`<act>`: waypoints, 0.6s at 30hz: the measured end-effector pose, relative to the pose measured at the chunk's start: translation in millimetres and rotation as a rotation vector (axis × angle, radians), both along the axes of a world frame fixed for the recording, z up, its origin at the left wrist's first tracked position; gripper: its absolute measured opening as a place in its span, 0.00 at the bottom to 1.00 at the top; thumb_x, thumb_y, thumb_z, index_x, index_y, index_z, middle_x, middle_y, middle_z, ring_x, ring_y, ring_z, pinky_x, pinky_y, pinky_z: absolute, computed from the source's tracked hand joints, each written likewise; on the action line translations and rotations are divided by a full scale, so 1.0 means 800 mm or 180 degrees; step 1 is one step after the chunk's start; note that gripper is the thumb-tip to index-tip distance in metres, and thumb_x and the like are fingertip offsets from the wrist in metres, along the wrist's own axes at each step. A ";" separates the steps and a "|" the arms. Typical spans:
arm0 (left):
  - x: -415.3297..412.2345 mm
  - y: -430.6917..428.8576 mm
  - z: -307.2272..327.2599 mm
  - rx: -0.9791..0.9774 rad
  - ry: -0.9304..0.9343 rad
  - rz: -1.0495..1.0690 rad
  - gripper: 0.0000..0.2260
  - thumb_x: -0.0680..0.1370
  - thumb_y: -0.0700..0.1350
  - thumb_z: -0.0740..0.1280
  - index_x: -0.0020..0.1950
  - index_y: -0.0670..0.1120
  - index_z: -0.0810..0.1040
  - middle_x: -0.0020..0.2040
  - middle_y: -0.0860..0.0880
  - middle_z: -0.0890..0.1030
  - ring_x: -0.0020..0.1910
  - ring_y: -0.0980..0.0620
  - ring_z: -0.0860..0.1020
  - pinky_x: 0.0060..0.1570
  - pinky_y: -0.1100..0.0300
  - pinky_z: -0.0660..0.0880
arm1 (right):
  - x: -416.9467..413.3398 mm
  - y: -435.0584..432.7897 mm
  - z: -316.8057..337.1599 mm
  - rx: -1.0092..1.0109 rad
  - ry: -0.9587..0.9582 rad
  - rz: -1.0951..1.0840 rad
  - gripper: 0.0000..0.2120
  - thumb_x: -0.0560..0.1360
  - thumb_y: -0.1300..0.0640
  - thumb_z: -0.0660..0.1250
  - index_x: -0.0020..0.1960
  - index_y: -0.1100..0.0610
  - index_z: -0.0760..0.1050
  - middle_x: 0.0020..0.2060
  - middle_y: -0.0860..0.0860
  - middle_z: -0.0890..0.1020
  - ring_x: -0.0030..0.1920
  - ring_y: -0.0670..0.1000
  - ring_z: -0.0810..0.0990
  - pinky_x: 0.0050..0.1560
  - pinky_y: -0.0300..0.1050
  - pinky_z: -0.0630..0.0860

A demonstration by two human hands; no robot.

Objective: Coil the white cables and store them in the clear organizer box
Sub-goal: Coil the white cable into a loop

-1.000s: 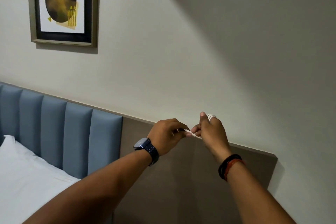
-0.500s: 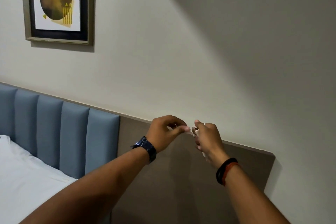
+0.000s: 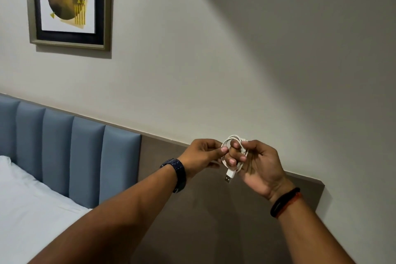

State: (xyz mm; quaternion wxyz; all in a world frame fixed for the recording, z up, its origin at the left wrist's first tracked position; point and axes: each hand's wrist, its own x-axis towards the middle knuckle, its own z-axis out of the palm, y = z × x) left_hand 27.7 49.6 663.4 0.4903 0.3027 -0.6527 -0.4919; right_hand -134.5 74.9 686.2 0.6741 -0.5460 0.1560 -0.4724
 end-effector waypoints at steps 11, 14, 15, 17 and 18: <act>-0.008 -0.008 -0.003 0.0163 0.0616 0.0583 0.08 0.75 0.42 0.69 0.47 0.37 0.81 0.39 0.41 0.83 0.34 0.50 0.83 0.32 0.62 0.79 | -0.014 -0.013 -0.016 -0.0287 0.0305 -0.0871 0.14 0.75 0.55 0.62 0.52 0.65 0.76 0.31 0.53 0.78 0.43 0.54 0.83 0.47 0.42 0.80; -0.013 -0.008 -0.005 0.0230 0.0724 0.0619 0.07 0.75 0.42 0.69 0.44 0.38 0.81 0.36 0.44 0.83 0.32 0.52 0.83 0.31 0.63 0.78 | -0.012 -0.014 -0.015 -0.0185 0.0168 -0.0873 0.13 0.74 0.56 0.63 0.49 0.66 0.77 0.33 0.54 0.80 0.42 0.54 0.84 0.45 0.42 0.80; -0.014 -0.009 -0.006 0.0244 0.0742 0.0622 0.07 0.75 0.42 0.69 0.44 0.38 0.81 0.35 0.44 0.83 0.31 0.52 0.82 0.31 0.62 0.78 | -0.012 -0.015 -0.015 -0.0164 0.0152 -0.0870 0.14 0.73 0.55 0.63 0.49 0.66 0.77 0.34 0.54 0.81 0.42 0.54 0.84 0.45 0.41 0.80; -0.015 -0.009 -0.007 0.0256 0.0731 0.0612 0.07 0.75 0.42 0.69 0.45 0.37 0.81 0.35 0.44 0.83 0.31 0.52 0.82 0.31 0.61 0.79 | -0.013 -0.015 -0.015 -0.0174 0.0154 -0.0834 0.14 0.73 0.55 0.64 0.49 0.66 0.78 0.34 0.53 0.83 0.43 0.54 0.85 0.45 0.40 0.80; -0.015 -0.009 -0.008 0.0253 0.0695 0.0602 0.08 0.75 0.42 0.69 0.46 0.37 0.81 0.35 0.44 0.83 0.32 0.52 0.82 0.32 0.61 0.79 | -0.013 -0.015 -0.015 -0.0177 0.0142 -0.0802 0.14 0.73 0.55 0.64 0.50 0.66 0.79 0.35 0.53 0.83 0.44 0.54 0.85 0.45 0.40 0.80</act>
